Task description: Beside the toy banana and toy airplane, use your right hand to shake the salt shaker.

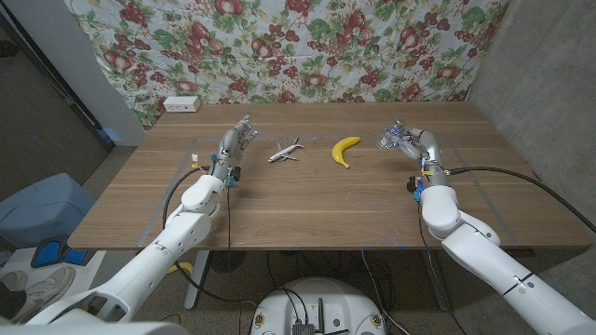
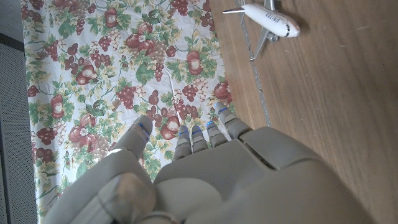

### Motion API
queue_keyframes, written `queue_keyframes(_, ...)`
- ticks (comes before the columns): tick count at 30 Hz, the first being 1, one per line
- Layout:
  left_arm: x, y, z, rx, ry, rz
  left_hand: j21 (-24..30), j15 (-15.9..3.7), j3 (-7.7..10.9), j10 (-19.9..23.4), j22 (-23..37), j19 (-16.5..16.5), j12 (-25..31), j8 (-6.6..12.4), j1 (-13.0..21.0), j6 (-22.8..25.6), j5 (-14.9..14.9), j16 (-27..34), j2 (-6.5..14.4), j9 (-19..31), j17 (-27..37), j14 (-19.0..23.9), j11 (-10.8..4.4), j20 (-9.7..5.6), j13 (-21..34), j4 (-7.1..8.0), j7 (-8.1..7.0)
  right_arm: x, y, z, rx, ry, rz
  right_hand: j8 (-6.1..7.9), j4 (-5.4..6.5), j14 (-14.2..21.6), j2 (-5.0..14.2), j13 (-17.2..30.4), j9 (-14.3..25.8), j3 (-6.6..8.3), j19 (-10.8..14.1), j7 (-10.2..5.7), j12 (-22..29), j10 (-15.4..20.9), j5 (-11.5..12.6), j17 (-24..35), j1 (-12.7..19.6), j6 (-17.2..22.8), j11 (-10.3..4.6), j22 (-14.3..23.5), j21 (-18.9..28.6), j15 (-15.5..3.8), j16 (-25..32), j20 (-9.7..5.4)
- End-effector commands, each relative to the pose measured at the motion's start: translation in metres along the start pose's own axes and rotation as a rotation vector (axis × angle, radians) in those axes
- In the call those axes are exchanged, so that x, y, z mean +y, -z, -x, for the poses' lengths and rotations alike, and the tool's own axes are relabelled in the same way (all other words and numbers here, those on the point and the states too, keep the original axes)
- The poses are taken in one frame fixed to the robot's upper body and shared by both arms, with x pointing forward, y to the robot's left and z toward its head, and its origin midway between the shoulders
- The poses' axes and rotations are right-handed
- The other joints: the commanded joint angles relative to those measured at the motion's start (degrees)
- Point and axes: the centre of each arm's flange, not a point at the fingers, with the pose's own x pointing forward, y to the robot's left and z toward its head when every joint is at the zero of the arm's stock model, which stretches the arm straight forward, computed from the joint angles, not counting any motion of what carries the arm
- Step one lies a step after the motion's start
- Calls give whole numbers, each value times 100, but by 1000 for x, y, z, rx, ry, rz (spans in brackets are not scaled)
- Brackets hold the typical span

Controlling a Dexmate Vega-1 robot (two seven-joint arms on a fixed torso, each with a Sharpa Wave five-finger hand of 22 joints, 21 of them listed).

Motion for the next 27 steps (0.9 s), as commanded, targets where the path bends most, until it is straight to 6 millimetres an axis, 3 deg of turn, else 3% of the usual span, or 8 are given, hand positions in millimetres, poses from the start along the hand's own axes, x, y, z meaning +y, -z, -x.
queue_keyframes(1,2,0,-3,3,-1,2,1,-179,-2,49,22,47,12,12,63,51,33,14,222,18,20,27,-17,-4,20,6,2,-2,8,2,-8,116,-106,233,186,68,776,14,412,235,-34,-487,-7,171,38,49,696,500,-374,-7,52,-682,-42,-170)
queue_keyframes(9,1,1,-4,4,-2,1,2,-173,-1,46,22,48,11,13,64,55,33,16,221,18,20,34,-27,0,20,7,3,-5,12,6,-10,177,-156,224,179,100,777,12,396,242,-37,-483,-15,167,39,94,700,515,-354,-19,110,-687,-69,-162)
queue_keyframes(27,-3,0,-3,3,-2,0,2,-178,-1,51,22,49,13,13,65,57,34,16,223,18,19,33,-19,-2,20,8,1,-9,13,6,-3,140,-146,216,180,131,773,35,406,243,-72,-479,-12,160,34,163,683,508,-365,-37,203,-682,-124,-164)
